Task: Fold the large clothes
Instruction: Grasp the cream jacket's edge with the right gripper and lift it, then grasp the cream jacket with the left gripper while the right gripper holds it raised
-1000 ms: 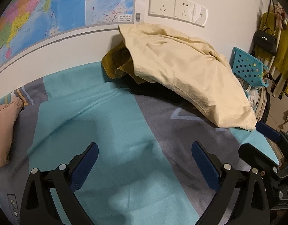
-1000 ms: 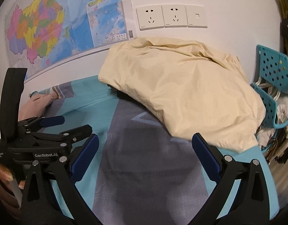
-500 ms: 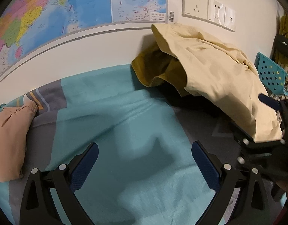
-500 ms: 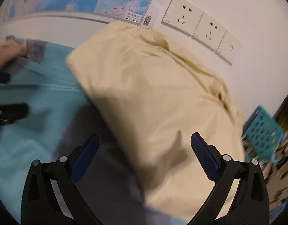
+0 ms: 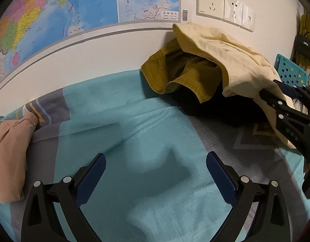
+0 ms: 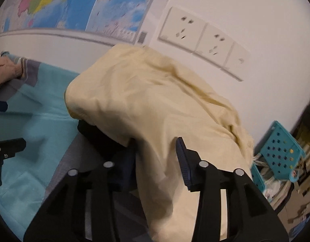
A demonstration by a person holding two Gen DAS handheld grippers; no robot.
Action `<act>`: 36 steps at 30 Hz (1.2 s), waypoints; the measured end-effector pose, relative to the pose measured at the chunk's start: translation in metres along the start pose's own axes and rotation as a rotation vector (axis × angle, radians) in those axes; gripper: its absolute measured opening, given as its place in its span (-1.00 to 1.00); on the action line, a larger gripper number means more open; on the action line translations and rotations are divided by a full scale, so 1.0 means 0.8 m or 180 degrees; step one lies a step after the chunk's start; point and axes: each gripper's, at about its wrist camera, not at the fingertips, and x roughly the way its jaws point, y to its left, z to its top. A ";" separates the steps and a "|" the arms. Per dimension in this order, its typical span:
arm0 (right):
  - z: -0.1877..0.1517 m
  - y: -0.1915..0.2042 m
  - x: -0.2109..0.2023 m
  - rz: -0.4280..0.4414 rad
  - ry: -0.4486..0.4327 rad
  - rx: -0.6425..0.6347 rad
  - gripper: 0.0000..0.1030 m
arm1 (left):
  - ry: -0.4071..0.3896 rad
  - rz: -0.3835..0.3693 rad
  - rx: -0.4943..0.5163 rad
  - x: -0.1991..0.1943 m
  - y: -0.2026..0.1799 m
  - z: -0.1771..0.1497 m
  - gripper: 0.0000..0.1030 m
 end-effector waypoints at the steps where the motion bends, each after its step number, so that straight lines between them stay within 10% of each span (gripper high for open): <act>1: 0.004 -0.004 0.007 0.0071 0.0046 0.0030 -0.75 | 0.0002 0.0006 -0.0007 0.001 0.002 0.000 0.87; 10: 0.092 -0.129 -0.130 0.0048 -0.0771 0.0576 -0.93 | -0.0132 0.0141 0.0082 0.008 0.022 0.021 0.87; 20: 0.133 -0.243 -0.315 -0.0144 -0.1482 0.0641 -0.94 | -0.0973 -0.0364 0.0589 -0.043 -0.037 0.099 0.87; 26: 0.145 -0.268 -0.436 -0.0046 -0.2099 0.0564 -0.94 | -0.1483 -0.1166 0.0779 -0.090 -0.097 0.144 0.87; 32: 0.154 -0.273 -0.486 -0.0003 -0.2035 0.0615 -0.94 | -0.1912 -0.2626 0.1144 -0.143 -0.147 0.114 0.87; 36: 0.142 -0.268 -0.512 0.0085 -0.2115 0.0625 -0.94 | -0.2072 -0.2489 0.1524 -0.146 -0.205 0.106 0.87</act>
